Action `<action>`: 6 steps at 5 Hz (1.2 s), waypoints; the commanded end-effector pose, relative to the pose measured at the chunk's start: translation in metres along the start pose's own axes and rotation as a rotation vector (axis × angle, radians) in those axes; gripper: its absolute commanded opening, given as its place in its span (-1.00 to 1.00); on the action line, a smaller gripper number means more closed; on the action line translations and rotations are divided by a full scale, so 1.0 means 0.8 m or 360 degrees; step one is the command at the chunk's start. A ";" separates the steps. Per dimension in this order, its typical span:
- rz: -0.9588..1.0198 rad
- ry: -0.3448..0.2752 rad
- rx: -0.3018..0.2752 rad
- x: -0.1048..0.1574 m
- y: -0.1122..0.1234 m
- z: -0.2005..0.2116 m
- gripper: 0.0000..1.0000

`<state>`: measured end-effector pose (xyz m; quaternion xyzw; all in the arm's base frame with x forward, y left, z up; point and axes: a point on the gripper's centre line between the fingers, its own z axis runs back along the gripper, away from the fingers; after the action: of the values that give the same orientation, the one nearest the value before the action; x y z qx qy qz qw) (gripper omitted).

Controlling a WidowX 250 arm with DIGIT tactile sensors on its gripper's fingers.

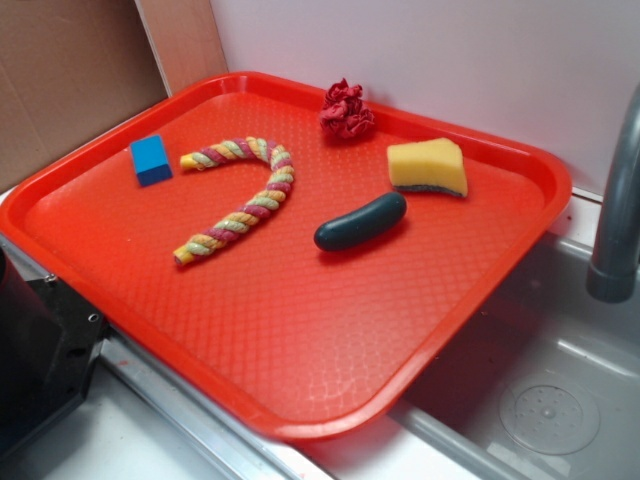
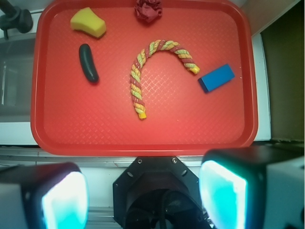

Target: Grab the green sponge.

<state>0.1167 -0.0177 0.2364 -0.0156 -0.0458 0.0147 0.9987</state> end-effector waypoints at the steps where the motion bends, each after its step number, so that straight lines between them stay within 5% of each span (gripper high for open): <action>1: 0.0000 0.0000 0.0000 0.000 0.000 0.000 1.00; 3: -0.0249 -0.0065 -0.0180 0.052 -0.010 -0.029 1.00; 4: -0.0353 -0.0179 -0.0204 0.088 -0.021 -0.053 1.00; 6: -0.0534 -0.0252 -0.0093 0.165 -0.050 -0.111 1.00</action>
<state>0.2506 -0.0483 0.1419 -0.0333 -0.0935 -0.1400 0.9852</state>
